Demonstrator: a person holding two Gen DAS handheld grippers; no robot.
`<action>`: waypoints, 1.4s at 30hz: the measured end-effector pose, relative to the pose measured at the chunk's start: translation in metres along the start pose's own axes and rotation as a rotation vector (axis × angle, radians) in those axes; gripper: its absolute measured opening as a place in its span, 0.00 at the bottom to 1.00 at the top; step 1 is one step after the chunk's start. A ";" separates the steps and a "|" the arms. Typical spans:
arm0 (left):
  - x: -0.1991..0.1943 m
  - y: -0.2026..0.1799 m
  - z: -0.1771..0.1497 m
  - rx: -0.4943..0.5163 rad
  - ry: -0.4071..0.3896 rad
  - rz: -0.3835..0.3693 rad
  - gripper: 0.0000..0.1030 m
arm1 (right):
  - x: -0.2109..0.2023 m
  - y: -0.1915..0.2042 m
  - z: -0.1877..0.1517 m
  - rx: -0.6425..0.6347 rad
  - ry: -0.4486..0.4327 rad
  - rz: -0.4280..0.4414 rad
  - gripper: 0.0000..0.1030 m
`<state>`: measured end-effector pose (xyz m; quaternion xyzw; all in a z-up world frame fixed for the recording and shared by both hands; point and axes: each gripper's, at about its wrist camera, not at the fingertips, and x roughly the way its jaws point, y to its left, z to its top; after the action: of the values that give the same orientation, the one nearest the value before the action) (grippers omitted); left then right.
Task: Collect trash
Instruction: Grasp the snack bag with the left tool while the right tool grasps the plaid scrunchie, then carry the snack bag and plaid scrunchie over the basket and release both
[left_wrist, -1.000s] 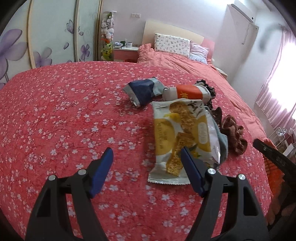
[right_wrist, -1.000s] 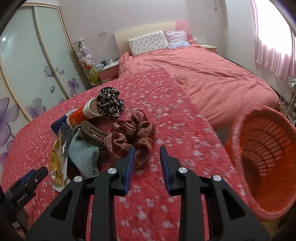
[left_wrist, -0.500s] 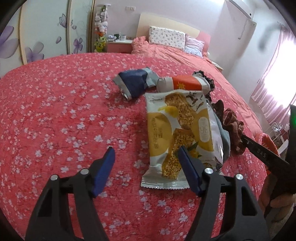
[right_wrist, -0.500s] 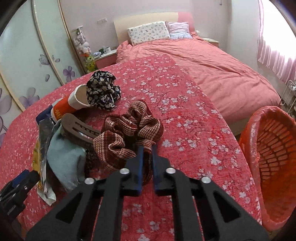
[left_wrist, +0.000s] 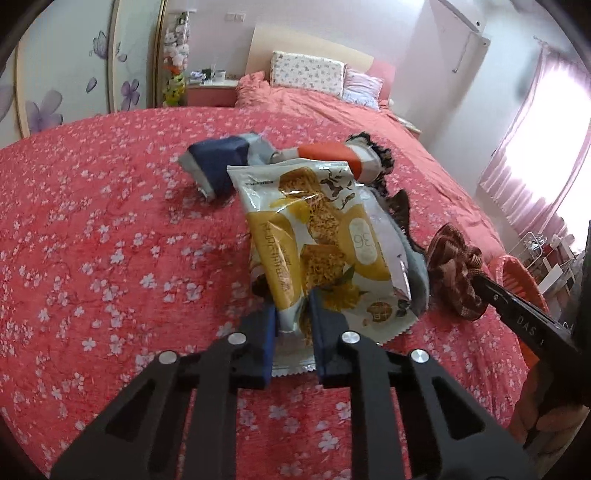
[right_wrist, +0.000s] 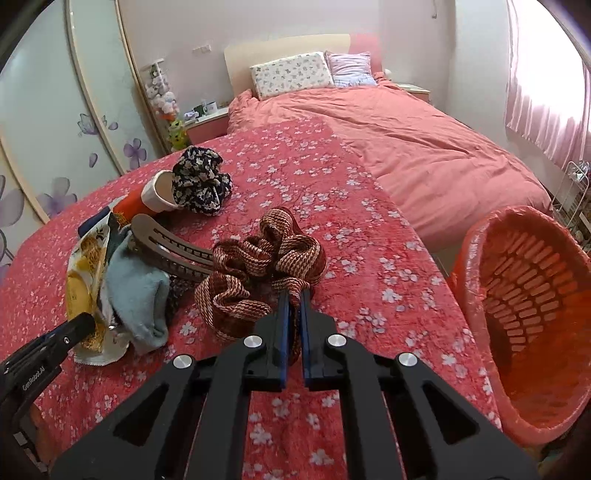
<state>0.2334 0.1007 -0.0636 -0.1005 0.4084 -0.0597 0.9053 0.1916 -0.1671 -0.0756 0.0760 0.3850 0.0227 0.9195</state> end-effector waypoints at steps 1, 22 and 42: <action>-0.003 0.000 0.000 0.001 -0.009 -0.002 0.15 | -0.002 -0.001 0.001 0.001 -0.004 0.001 0.05; -0.072 -0.037 0.013 0.082 -0.098 -0.016 0.12 | -0.083 -0.023 0.003 0.033 -0.199 0.007 0.05; -0.076 -0.163 0.002 0.257 -0.094 -0.181 0.12 | -0.143 -0.113 -0.012 0.177 -0.368 -0.177 0.06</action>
<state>0.1809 -0.0428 0.0303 -0.0226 0.3440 -0.1880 0.9197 0.0807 -0.2920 -0.0010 0.1255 0.2162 -0.1061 0.9624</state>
